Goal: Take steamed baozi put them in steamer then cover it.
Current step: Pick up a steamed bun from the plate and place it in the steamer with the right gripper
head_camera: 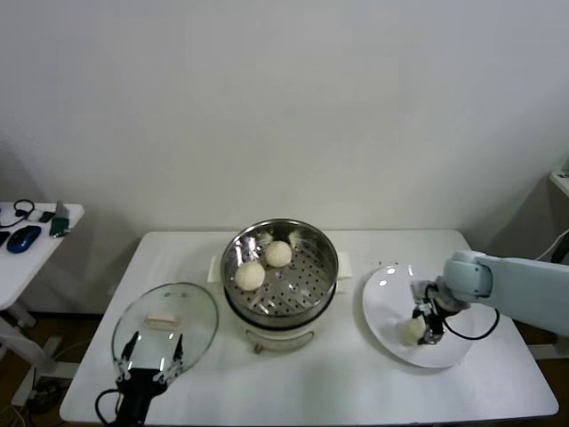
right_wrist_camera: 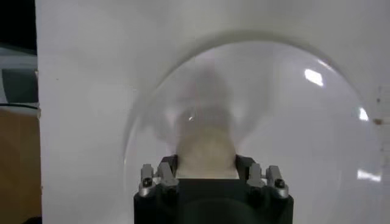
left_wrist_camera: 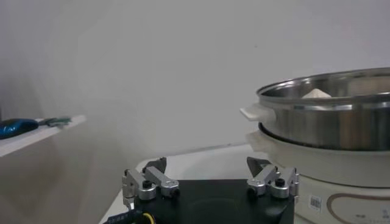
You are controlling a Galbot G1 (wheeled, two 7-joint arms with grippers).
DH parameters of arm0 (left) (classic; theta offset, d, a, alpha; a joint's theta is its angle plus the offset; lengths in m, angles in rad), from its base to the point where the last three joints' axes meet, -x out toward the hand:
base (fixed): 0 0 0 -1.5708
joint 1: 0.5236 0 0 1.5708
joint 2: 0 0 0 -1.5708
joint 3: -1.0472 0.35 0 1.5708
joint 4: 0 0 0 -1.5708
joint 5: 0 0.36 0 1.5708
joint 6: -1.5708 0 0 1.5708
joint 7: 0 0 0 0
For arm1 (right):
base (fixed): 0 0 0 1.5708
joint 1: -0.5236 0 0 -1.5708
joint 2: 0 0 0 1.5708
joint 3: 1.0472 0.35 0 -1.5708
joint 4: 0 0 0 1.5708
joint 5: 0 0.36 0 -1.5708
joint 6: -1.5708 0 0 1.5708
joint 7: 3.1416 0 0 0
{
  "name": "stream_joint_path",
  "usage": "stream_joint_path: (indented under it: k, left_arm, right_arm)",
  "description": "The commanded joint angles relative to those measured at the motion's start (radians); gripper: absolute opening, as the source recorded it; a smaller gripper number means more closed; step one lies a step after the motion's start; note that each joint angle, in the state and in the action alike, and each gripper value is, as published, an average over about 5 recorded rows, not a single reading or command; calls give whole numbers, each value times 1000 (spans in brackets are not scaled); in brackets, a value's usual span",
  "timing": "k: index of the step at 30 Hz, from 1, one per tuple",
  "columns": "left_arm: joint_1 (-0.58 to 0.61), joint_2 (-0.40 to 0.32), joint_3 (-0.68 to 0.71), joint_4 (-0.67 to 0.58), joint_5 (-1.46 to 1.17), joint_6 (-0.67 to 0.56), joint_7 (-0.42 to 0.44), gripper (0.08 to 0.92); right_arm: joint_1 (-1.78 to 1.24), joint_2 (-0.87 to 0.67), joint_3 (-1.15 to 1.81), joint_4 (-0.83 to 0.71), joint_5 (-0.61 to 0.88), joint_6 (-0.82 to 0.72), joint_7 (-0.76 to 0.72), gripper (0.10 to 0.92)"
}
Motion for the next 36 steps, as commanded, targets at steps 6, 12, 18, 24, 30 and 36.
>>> stream_joint_path:
  k: [6, 12, 18, 24, 30, 36]
  left_arm:
    - [1, -3, 3, -4, 15, 6, 1, 823]
    - [-2, -7, 12, -8, 26, 10, 1, 823]
    - [-6, -9, 15, -16, 31, 18, 2, 823]
    - [-3, -10, 6, -18, 26, 16, 1, 823]
    - [0, -10, 1, -15, 21, 11, 0, 823]
    - [3, -11, 0, -8, 18, 6, -3, 823]
  right_arm:
    - [614, 193, -165, 7, 39, 363, -181, 636]
    - [721, 342, -52, 58, 107, 555, -225, 638]
    - [676, 474, 15, 164, 1, 662, -195, 643]
    - [492, 586, 14, 197, -202, 698, -122, 639]
    - [332, 669, 7, 120, -308, 694, -76, 636]
    - [232, 708, 8, 55, -355, 681, -49, 639]
